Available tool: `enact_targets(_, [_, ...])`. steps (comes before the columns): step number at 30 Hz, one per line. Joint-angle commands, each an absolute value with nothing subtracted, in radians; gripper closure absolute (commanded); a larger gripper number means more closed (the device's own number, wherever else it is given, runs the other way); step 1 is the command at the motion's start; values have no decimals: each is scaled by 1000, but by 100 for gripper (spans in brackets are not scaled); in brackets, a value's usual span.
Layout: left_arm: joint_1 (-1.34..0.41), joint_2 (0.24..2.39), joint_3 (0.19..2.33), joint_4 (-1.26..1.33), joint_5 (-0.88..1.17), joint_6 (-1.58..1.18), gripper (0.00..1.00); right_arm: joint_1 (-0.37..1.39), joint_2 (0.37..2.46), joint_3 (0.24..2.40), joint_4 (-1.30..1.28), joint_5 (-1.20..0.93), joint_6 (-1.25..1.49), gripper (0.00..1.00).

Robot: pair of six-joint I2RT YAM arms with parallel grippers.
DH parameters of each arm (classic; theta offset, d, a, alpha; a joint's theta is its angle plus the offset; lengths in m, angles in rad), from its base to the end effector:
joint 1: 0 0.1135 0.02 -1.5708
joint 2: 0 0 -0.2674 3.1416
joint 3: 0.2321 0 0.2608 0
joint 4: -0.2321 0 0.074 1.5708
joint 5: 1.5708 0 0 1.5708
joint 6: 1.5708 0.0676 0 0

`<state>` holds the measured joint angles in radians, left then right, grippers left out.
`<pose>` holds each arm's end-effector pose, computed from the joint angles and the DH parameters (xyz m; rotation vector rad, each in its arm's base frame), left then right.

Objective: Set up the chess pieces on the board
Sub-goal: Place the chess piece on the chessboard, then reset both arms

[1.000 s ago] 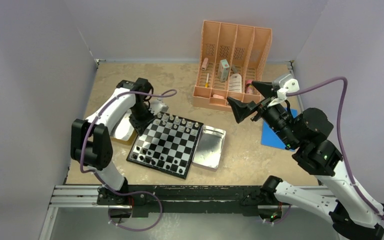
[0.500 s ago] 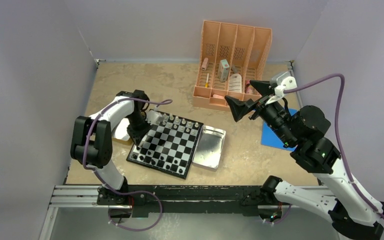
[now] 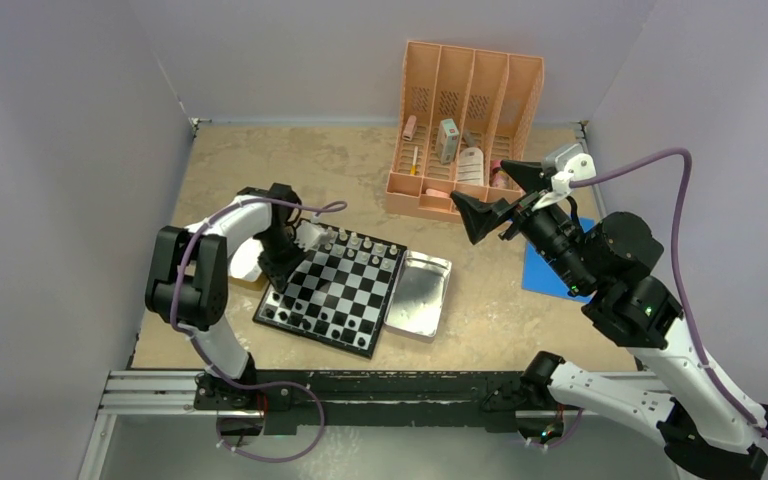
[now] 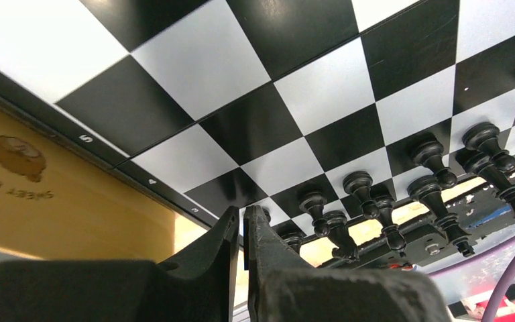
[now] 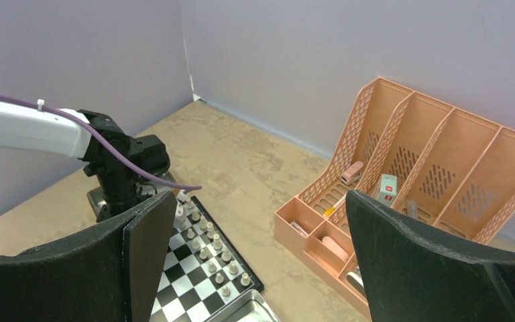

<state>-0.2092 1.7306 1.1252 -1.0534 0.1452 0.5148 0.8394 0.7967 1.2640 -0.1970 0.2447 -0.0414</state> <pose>0.2846 -0.0704 0.1420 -1.0772 -2.8721 0.2411 0.1238 0.1135 0.5099 -0.3668 1.2751 0.5206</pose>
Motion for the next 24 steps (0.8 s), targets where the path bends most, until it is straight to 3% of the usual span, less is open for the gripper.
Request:
enact_targets(1, [-204,1731,1095,-1040,172,506,94,843,794,1298,-146,256,-41,1])
enact_targets(12, [-204,1703,1074,-1035,155,505,94,844,794,1287,-138,252,-41,1])
enact_targets(24, [-204,1655,1272,-1002,172,449,89,844,784,1261,-153,241,-14,1])
